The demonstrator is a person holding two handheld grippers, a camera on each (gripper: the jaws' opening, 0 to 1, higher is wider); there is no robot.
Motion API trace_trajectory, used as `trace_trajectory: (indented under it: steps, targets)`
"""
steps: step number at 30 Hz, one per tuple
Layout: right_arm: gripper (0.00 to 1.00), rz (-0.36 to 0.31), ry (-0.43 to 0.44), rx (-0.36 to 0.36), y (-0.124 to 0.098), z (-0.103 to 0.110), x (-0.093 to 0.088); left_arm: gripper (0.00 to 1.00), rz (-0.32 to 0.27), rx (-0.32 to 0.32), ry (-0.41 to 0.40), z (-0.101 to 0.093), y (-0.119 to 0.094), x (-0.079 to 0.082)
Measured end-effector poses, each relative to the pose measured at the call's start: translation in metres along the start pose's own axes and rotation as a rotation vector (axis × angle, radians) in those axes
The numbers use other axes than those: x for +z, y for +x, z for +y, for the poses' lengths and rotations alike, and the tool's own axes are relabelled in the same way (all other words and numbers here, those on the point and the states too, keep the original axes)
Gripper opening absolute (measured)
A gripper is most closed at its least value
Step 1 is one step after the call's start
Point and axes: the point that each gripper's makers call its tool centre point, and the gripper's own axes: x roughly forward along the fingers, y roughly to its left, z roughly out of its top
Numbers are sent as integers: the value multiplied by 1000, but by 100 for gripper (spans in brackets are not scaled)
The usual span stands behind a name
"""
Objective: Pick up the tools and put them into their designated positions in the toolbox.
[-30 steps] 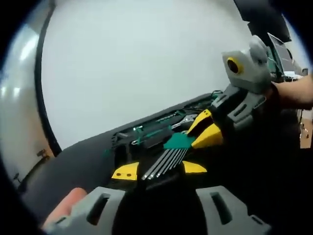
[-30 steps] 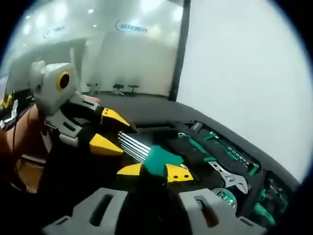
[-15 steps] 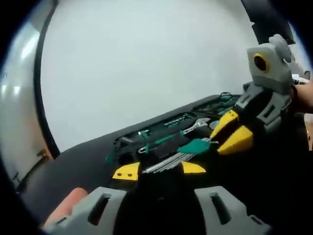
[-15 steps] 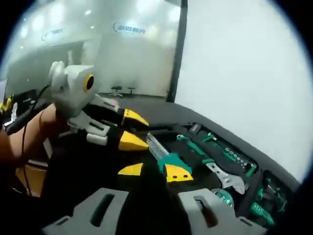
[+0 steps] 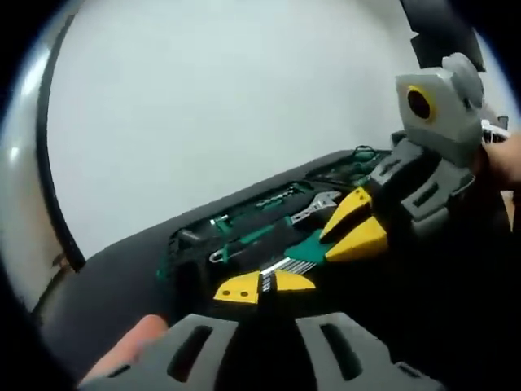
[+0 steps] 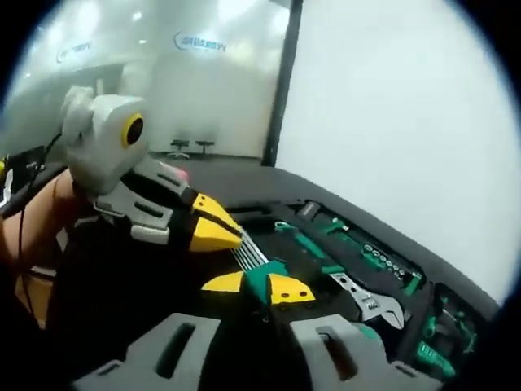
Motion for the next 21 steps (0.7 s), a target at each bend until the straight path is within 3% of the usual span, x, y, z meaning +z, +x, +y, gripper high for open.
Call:
trace_trajectory:
  steps: [1, 2, 3, 5, 7, 8, 10, 12, 13, 14, 15, 19, 21]
  targets:
    - [0, -39, 17, -45, -2, -11, 9, 0, -2, -16, -2, -3, 1, 2]
    - [0, -35, 4, -38, -2, -13, 11, 0, 7, -37, 25, -9, 4, 0]
    - [0, -28, 0, -28, 1, -11, 10, 0, -21, -41, 42, -12, 6, 2]
    - [0, 24, -60, 8, 8, 1, 0, 0, -36, -57, 29, -14, 10, 3]
    - [0, 97, -172, -15, 12, 4, -16, 0, -27, -50, 17, -12, 10, 2]
    - [0, 36, -184, -46, 10, 1, -7, 0, -27, -49, 19, -13, 9, 2]
    - [0, 56, -176, -72, 8, 1, -11, 0, -30, -40, 30, -14, 9, 2]
    - [0, 28, -205, -96, 7, 0, -10, 0, -34, -33, 45, -14, 10, 2]
    - [0, 25, -216, -97, 6, 1, -10, 0, -30, -34, 43, -13, 9, 2]
    - [0, 66, -214, -93, 5, 2, -19, 0, -18, -37, 26, -13, 10, 1]
    - [0, 39, -208, -96, 7, 1, -14, 0, -11, -48, 14, -13, 11, 1]
    - [0, 59, -138, -78, 10, -5, -14, 0, -7, -56, 3, -13, 11, 0]
    - [0, 76, -145, -64, 11, -5, -13, 0, -24, -52, -12, -13, 11, 1]
